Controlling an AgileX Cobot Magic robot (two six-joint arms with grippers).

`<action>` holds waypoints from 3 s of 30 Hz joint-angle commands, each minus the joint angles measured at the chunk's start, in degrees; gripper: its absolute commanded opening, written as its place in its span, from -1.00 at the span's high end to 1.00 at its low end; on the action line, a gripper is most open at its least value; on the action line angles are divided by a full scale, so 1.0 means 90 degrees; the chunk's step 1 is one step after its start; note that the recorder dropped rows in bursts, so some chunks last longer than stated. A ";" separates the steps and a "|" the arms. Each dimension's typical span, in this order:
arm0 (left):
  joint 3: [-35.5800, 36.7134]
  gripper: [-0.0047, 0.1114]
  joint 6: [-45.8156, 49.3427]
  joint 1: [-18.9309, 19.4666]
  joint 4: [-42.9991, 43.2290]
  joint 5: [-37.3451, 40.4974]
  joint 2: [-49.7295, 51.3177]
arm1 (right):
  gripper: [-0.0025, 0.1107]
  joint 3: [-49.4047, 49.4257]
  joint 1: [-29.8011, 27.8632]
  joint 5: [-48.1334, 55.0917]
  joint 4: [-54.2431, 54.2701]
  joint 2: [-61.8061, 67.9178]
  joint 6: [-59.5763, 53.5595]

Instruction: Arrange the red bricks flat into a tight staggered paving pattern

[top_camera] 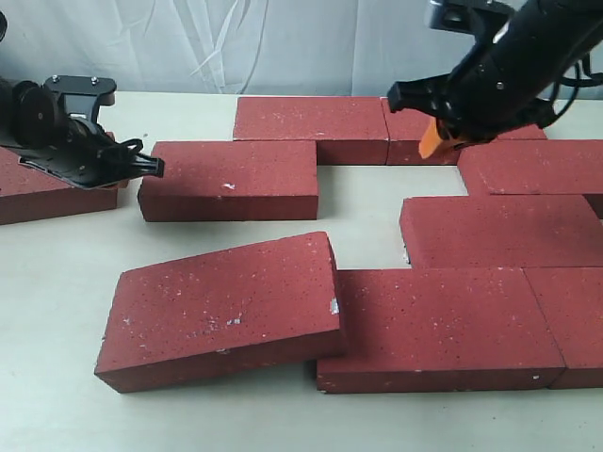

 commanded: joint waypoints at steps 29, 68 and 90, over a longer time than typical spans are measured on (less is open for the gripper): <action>-0.0030 0.92 -0.0005 0.0023 0.0064 -0.0343 -0.0069 | 0.97 0.0505 -0.0297 -0.0828 -0.0108 -0.0508 -0.0047; -0.1661 0.92 0.3336 -0.0255 -0.4344 0.1963 0.1252 | 0.97 0.0505 -0.0297 -0.0918 -0.0006 -0.0472 -0.0047; -0.1661 0.92 0.5327 -0.0502 -0.6293 0.2097 0.1559 | 0.97 0.0505 -0.0297 -0.0917 0.0025 -0.0472 -0.0047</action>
